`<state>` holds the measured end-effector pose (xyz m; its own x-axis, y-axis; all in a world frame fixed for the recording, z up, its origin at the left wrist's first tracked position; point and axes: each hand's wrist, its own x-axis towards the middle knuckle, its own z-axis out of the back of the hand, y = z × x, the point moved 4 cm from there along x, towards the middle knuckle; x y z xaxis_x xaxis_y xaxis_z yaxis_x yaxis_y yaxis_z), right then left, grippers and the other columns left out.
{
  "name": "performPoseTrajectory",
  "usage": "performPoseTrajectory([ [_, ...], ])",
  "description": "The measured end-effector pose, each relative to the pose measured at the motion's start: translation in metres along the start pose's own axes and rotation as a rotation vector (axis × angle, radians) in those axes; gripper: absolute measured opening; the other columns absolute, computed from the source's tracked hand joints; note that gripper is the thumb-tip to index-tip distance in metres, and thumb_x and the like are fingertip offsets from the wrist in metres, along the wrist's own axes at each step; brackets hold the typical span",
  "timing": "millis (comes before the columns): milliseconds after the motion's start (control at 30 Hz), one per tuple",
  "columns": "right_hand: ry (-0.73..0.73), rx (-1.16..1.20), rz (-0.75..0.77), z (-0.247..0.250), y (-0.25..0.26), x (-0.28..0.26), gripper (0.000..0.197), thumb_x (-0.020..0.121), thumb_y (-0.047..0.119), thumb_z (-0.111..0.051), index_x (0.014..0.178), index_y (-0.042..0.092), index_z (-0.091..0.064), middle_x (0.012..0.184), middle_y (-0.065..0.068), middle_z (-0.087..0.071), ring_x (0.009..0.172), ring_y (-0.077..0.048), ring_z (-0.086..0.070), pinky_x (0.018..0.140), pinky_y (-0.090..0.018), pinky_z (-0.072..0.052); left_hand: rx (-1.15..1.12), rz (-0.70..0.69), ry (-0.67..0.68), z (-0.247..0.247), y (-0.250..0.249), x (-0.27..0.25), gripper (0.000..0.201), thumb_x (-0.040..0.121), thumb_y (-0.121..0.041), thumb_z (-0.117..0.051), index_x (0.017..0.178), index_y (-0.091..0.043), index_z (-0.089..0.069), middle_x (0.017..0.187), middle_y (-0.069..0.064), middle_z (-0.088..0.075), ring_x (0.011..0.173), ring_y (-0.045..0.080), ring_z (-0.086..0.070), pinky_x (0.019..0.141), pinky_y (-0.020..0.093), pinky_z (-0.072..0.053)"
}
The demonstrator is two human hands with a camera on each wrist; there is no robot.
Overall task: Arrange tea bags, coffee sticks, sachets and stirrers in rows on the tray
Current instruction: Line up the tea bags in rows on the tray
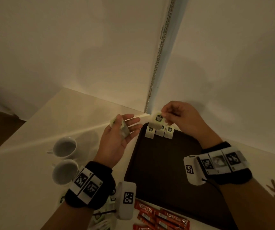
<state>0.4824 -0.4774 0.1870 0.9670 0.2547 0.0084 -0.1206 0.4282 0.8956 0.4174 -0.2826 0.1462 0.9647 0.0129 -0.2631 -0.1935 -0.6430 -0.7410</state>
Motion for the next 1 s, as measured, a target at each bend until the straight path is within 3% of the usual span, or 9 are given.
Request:
performPoseTrajectory([
  [133,0.100,-0.221,-0.270,-0.012,-0.081,0.009,0.011,0.086,0.003,-0.062,0.086,0.013,-0.060,0.086,-0.002,-0.063,0.070,-0.011,-0.060,0.063,-0.021,-0.051,0.034,-0.010,0.020,0.003,-0.003,0.003,0.039,0.095,-0.040,-0.038,0.104,-0.010,-0.063,0.099,0.010,-0.072,0.093,0.024,-0.069,0.077,0.030,-0.058],
  [233,0.146,-0.316,-0.388,-0.023,-0.123,0.013,0.009,0.088,0.006,-0.061,0.087,0.014,-0.058,0.089,-0.004,-0.062,0.072,-0.013,-0.060,0.068,-0.022,-0.053,0.031,0.011,0.030,0.004,-0.003,0.004,0.049,0.083,-0.049,-0.044,0.106,-0.009,-0.062,0.099,0.011,-0.072,0.092,0.025,-0.069,0.073,0.031,-0.058],
  [300,0.127,-0.369,-0.360,-0.028,-0.140,0.017,0.014,0.088,0.006,-0.061,0.081,0.018,-0.057,0.093,-0.009,-0.064,0.075,-0.014,-0.059,0.073,-0.026,-0.052,0.012,0.041,0.025,0.006,0.000,0.006,0.054,0.079,-0.053,-0.044,0.105,-0.009,-0.063,0.098,0.012,-0.072,0.090,0.025,-0.070,0.070,0.030,-0.058],
  [433,-0.036,-0.395,-0.329,-0.030,-0.157,0.030,0.007,0.085,0.004,-0.063,0.091,0.001,-0.065,0.101,-0.015,-0.067,0.082,-0.015,-0.058,0.075,-0.024,-0.046,-0.031,0.069,0.036,0.008,0.002,0.008,0.061,0.077,-0.058,-0.039,0.105,-0.009,-0.063,0.096,0.013,-0.072,0.085,0.024,-0.071,0.066,0.030,-0.058],
  [567,-0.141,-0.411,-0.373,-0.029,-0.166,0.041,0.008,0.086,0.001,-0.060,0.091,0.000,-0.066,0.102,-0.014,-0.067,0.096,-0.023,-0.061,0.077,-0.023,-0.043,-0.032,0.068,0.030,0.009,0.002,0.010,0.060,0.076,-0.058,-0.038,0.103,-0.009,-0.062,0.093,0.011,-0.073,0.081,0.023,-0.071,0.064,0.029,-0.058],
  [733,-0.139,-0.422,-0.401,-0.033,-0.175,0.048,0.008,0.086,0.003,-0.062,0.091,-0.001,-0.066,0.101,-0.015,-0.066,0.097,-0.025,-0.061,0.075,-0.022,-0.040,-0.009,0.083,0.030,0.008,0.004,0.009,0.064,0.075,-0.062,-0.036,0.103,-0.010,-0.063,0.095,0.011,-0.073,0.082,0.024,-0.071,0.065,0.029,-0.058],
  [900,-0.146,-0.434,-0.404,-0.034,-0.178,0.054,0.008,0.086,0.005,-0.064,0.090,-0.001,-0.066,0.102,-0.015,-0.067,0.098,-0.026,-0.061,0.077,-0.022,-0.040,0.017,0.118,0.053,0.009,0.004,0.008,0.082,0.080,-0.071,-0.017,0.109,-0.009,-0.063,0.100,0.015,-0.072,0.081,0.024,-0.071,0.059,0.025,-0.056],
  [1000,-0.140,-0.467,-0.393,-0.032,-0.176,0.054,0.012,0.085,0.007,-0.066,0.095,0.001,-0.065,0.101,-0.014,-0.066,0.098,-0.026,-0.060,0.074,-0.021,-0.038,0.055,0.141,0.085,0.010,0.006,0.008,0.090,0.073,-0.075,-0.017,0.111,-0.008,-0.063,0.104,0.017,-0.071,0.079,0.025,-0.071,0.055,0.024,-0.055],
])
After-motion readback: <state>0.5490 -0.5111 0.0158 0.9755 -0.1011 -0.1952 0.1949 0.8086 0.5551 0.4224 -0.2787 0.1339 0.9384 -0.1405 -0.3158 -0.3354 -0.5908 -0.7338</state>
